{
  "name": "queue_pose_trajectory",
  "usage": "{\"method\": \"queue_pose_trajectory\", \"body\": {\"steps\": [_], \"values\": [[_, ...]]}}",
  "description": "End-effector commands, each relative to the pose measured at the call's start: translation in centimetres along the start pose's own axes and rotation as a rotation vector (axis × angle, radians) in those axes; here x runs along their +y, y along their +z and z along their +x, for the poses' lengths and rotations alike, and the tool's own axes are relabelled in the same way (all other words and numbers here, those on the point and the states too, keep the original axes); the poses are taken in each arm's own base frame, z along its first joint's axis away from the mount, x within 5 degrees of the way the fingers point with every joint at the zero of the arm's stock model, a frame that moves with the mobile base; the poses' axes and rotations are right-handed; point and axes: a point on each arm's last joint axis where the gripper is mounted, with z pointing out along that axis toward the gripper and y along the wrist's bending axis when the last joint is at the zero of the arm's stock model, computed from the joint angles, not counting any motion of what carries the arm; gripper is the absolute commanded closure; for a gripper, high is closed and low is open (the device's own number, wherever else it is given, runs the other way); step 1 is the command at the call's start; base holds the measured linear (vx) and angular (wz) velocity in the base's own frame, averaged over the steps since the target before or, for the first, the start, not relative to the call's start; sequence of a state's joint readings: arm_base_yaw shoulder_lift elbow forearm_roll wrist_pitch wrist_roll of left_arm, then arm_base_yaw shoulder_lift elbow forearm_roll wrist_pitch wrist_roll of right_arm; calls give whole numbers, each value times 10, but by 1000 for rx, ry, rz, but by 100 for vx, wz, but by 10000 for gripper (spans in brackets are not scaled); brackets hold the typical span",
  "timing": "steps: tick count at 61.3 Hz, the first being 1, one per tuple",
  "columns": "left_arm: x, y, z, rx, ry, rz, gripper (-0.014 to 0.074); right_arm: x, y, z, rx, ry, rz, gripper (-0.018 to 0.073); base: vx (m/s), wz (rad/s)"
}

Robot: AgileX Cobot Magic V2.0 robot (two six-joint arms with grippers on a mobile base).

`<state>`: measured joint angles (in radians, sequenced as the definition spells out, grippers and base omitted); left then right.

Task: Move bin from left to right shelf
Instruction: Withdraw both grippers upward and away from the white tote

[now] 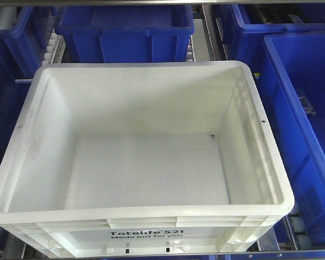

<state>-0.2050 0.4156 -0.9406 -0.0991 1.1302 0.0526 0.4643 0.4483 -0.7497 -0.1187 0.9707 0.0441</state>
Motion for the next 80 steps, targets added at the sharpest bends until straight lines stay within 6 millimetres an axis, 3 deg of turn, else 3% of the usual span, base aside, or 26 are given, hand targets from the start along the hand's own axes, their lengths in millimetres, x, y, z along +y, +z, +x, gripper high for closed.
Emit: {"method": "queue_pose_trajectory", "body": {"steps": [1, 39, 45, 52, 68, 80], "values": [[0, -4, -12, -80, -12, 0, 559, -1, -4, -11, -75, -8, 12, 568, 0, 0], [0, -6, -10, -89, -11, 0, 558, -1, -4, -11, -75, -7, 11, 568, 0, 0], [5, -12, -4, -151, 19, -75, 558, -1, -4, -11, -74, -6, 10, 568, 0, 0], [9, -2, 13, -255, 26, -151, 558, -1, -4, -11, -74, -6, 10, 568, 0, 0], [19, 63, 82, -491, -44, -234, 558, -1, -4, -11, -74, -6, 10, 568, 0, 0], [26, 94, 127, -599, -116, -282, 558, -1, -4, -11, -74, -6, 10, 568, 0, 0]]}}
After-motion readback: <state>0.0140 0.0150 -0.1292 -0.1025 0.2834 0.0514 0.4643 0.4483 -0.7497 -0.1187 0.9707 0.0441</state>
